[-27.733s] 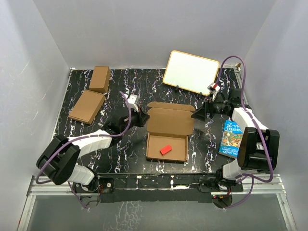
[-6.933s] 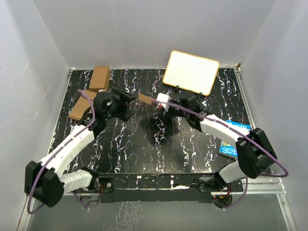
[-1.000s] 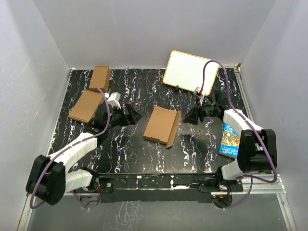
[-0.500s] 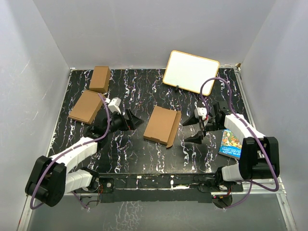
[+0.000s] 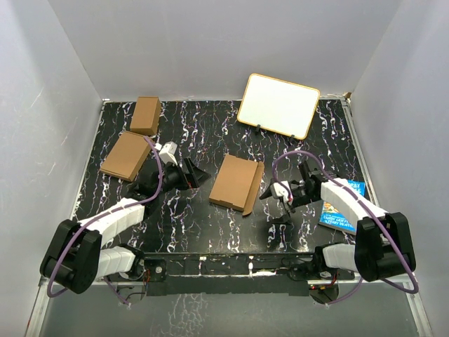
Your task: Fold the paper box
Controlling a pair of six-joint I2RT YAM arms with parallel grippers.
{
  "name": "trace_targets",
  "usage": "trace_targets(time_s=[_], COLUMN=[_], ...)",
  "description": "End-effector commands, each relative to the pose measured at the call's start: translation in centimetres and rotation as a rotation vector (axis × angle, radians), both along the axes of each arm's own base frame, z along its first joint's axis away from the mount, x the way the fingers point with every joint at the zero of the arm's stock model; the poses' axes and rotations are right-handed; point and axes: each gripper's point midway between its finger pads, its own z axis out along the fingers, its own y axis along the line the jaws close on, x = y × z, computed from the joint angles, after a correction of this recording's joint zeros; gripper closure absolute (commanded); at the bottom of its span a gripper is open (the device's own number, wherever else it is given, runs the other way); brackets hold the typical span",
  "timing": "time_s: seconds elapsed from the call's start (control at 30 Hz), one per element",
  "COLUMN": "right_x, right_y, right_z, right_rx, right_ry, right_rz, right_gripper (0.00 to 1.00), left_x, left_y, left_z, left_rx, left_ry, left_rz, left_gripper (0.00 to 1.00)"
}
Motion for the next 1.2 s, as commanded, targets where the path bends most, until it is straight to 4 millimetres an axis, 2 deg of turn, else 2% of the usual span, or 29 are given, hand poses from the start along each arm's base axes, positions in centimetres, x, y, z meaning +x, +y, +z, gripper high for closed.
trace_targets(time_s=[0.0, 0.17, 0.4, 0.67, 0.9, 1.17], right_x=[0.7, 1.2, 0.2, -0.9, 0.3, 1.1], right_y=[0.7, 0.8, 2.0, 3.6, 5.4, 6.5], right_z=[-0.2, -1.2, -2.4, -3.5, -5.0, -5.8], right_rx=[-0.027, -0.085, -0.134, -0.175, -0.242, -0.29], right_ry=[-0.155, -0.165, -0.16, -0.167, -0.198, -0.23], right_rz=[0.05, 0.044, 0.095, 0.154, 0.107, 0.064], right_gripper=[0.12, 0.25, 0.38, 0.44, 0.53, 0.59], left_x=[0.0, -0.2, -0.2, -0.3, 0.0, 0.2], left_y=[0.1, 0.2, 0.3, -0.8, -1.5, -2.0], left_z=[0.2, -0.3, -0.7, -1.5, -2.4, -4.6], left_rx=[-0.01, 0.002, 0.011, -0.023, -0.049, -0.037], left_ry=[-0.012, 0.003, 0.01, 0.077, 0.132, 0.21], left_rz=[-0.003, 0.0, -0.004, -0.042, -0.056, -0.058], left_gripper=[0.08, 0.09, 0.09, 0.1, 0.16, 0.2])
